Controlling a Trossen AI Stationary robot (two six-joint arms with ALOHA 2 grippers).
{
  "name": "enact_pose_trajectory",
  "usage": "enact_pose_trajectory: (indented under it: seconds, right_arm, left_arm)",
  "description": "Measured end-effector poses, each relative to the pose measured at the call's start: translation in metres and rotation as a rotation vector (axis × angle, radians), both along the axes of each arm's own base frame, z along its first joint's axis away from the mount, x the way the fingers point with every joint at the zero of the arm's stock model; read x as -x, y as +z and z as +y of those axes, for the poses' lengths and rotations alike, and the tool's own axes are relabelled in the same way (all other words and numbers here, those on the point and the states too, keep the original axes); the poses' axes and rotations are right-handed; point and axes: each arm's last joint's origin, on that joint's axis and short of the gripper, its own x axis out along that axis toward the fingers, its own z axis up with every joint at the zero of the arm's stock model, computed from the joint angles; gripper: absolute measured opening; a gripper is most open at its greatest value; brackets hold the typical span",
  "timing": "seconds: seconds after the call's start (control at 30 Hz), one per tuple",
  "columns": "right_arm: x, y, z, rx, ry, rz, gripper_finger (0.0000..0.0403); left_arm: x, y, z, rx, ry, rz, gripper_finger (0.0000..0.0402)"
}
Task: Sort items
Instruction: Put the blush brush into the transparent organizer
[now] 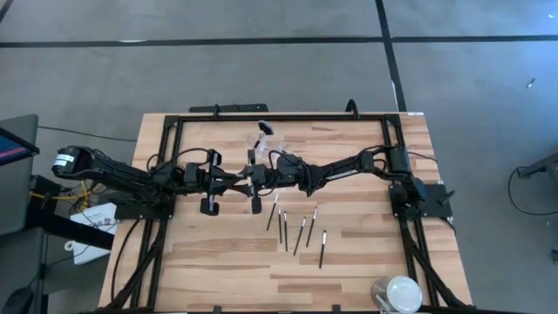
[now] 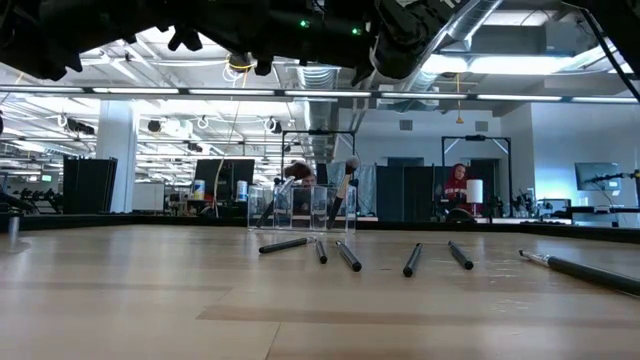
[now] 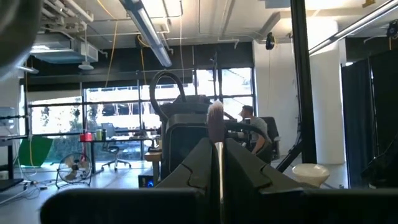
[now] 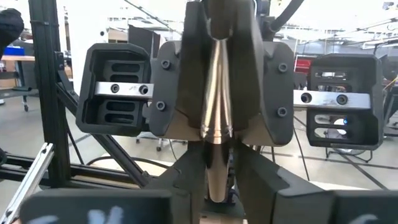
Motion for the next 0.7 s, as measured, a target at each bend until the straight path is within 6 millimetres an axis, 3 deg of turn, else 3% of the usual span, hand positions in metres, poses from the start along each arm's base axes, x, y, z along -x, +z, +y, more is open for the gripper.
enact_pose_trajectory:
  seconds: [0.17, 0.43, 0.57, 0.7]
  right_arm:
    - [0.0, -0.001, 0.001, 0.006, 0.002, 0.017, 0.0031]
    - [0.0, -0.007, 0.0, -0.03, -0.072, 0.142, 0.003]
    - [0.008, 0.004, -0.003, -0.025, -0.163, 0.245, 0.0034]
    - [0.027, 0.028, -0.007, 0.039, -0.323, 0.367, 0.0032]
  left_arm:
    - [-0.002, -0.003, 0.0, 0.007, -0.002, 0.016, 0.0033]
    - [-0.001, -0.012, 0.001, 0.006, 0.037, 0.068, 0.0061]
    - [0.006, -0.026, 0.005, 0.035, 0.144, 0.122, 0.007]
    - [0.014, -0.038, 0.009, 0.048, 0.266, 0.161, 0.0078]
